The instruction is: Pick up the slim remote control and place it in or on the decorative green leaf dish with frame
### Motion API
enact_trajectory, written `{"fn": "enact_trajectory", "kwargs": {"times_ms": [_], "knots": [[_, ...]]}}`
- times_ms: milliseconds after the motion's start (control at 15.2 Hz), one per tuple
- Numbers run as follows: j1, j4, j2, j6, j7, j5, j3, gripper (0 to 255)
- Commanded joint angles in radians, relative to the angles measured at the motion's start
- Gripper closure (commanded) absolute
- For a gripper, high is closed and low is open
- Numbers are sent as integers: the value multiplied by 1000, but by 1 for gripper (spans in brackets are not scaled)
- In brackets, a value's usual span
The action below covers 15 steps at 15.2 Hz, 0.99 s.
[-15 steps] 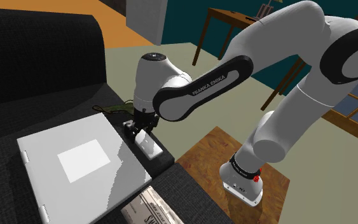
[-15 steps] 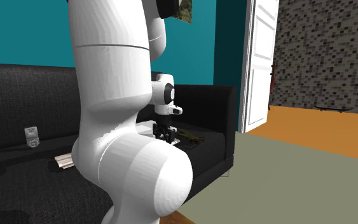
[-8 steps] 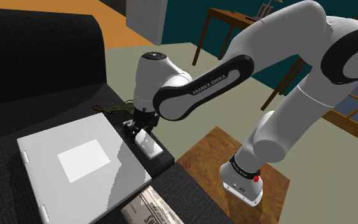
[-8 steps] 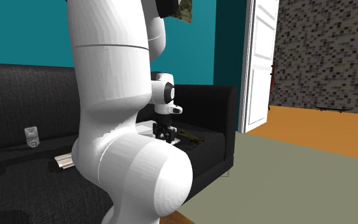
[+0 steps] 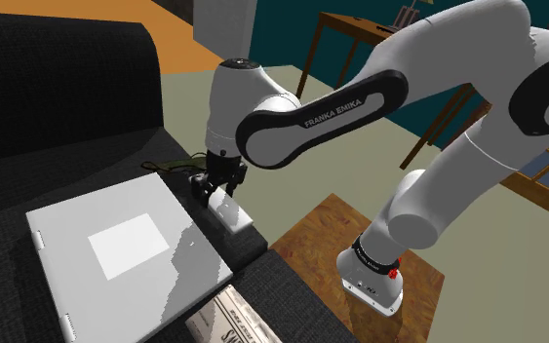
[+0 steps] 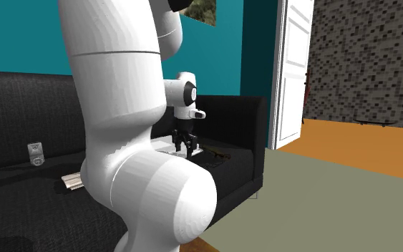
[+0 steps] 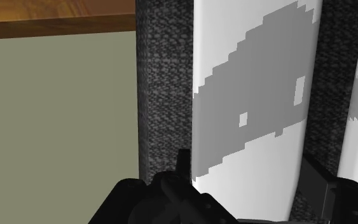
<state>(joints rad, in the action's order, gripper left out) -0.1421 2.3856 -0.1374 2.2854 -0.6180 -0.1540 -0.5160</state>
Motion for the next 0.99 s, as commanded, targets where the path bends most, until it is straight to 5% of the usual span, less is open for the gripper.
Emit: {"fn": "enact_trajectory", "kwargs": {"times_ms": [0,924], "knots": [[-2,-15,-18,-32,2,-7,2,255],[-3,-129,-110,-232,19,-32,29,255]]}}
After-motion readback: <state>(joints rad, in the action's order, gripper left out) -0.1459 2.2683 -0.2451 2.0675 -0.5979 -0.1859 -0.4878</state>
